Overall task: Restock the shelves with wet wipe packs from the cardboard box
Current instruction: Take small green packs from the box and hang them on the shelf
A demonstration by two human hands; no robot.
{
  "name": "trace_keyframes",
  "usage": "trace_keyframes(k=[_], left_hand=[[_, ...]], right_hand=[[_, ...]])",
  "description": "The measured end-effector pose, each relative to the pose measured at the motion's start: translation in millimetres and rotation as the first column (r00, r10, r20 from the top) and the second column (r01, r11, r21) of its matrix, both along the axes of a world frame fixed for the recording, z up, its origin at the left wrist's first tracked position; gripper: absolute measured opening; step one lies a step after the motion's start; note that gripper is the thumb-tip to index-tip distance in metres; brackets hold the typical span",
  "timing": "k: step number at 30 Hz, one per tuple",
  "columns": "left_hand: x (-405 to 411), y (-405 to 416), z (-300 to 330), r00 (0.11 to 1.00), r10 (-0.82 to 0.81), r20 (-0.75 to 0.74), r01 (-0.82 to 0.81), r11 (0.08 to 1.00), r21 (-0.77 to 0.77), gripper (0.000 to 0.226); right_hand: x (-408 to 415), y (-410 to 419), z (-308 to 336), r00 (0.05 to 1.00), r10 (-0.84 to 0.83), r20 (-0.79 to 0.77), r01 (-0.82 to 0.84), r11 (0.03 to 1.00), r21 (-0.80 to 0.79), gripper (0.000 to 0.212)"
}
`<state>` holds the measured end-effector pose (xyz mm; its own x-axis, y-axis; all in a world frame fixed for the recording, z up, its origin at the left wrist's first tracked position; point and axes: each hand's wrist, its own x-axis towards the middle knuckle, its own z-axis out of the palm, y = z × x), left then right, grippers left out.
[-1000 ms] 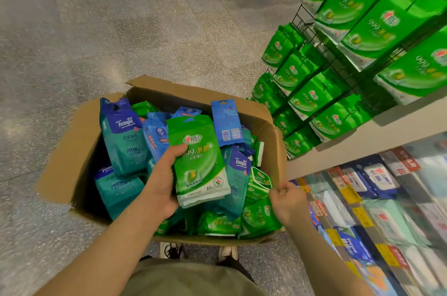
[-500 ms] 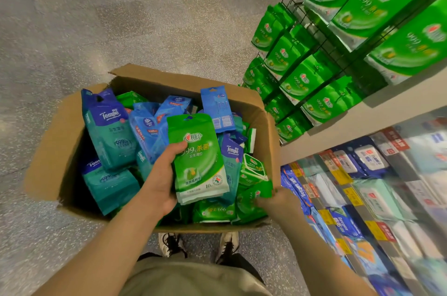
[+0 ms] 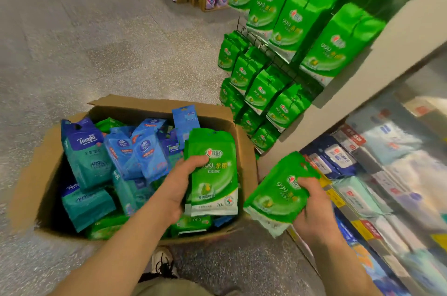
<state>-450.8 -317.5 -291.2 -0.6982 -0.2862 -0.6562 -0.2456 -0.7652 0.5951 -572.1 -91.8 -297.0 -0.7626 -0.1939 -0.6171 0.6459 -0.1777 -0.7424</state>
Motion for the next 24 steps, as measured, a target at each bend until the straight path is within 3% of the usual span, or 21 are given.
trace_keyframes(k=[3, 8, 12, 15, 18, 20, 22, 23, 24], left_hand=[[-20, 41, 12, 0.993, -0.116, 0.011, 0.117, 0.992, -0.047, 0.071], [-52, 127, 44, 0.932, -0.363, 0.011, 0.363, 0.930, -0.060, 0.073], [-75, 198, 72, 0.870, -0.492, -0.028, 0.492, 0.871, -0.015, 0.040], [-83, 249, 89, 0.836, -0.546, -0.052, 0.548, 0.836, 0.040, 0.031], [-97, 296, 110, 0.781, -0.615, -0.105, 0.622, 0.782, 0.042, 0.032], [-107, 319, 117, 0.739, -0.639, -0.213, 0.643, 0.764, -0.060, 0.035], [-118, 342, 125, 0.650, -0.692, -0.314, 0.687, 0.712, -0.147, 0.040], [-121, 355, 129, 0.633, -0.692, -0.347, 0.708, 0.699, -0.101, 0.041], [-122, 366, 132, 0.670, -0.696, -0.257, 0.705, 0.705, -0.072, 0.047]], right_hand=[[-10, 29, 31, 0.997, 0.047, -0.067, -0.051, 0.996, -0.071, 0.064], [-14, 81, 67, 0.974, 0.079, -0.214, -0.088, 0.996, -0.033, 0.029], [-12, 136, 86, 0.934, 0.016, -0.357, 0.019, 0.995, 0.095, 0.019], [-10, 182, 89, 0.906, -0.055, -0.419, 0.125, 0.982, 0.142, 0.008], [-5, 225, 100, 0.910, -0.185, -0.371, 0.213, 0.976, 0.036, 0.013], [-3, 255, 110, 0.908, -0.235, -0.347, 0.232, 0.971, -0.051, 0.026], [0, 283, 119, 0.897, -0.237, -0.374, 0.252, 0.968, -0.008, 0.031], [0, 298, 121, 0.890, -0.221, -0.399, 0.254, 0.967, 0.032, 0.027], [2, 310, 125, 0.893, -0.190, -0.409, 0.235, 0.970, 0.062, 0.028]])
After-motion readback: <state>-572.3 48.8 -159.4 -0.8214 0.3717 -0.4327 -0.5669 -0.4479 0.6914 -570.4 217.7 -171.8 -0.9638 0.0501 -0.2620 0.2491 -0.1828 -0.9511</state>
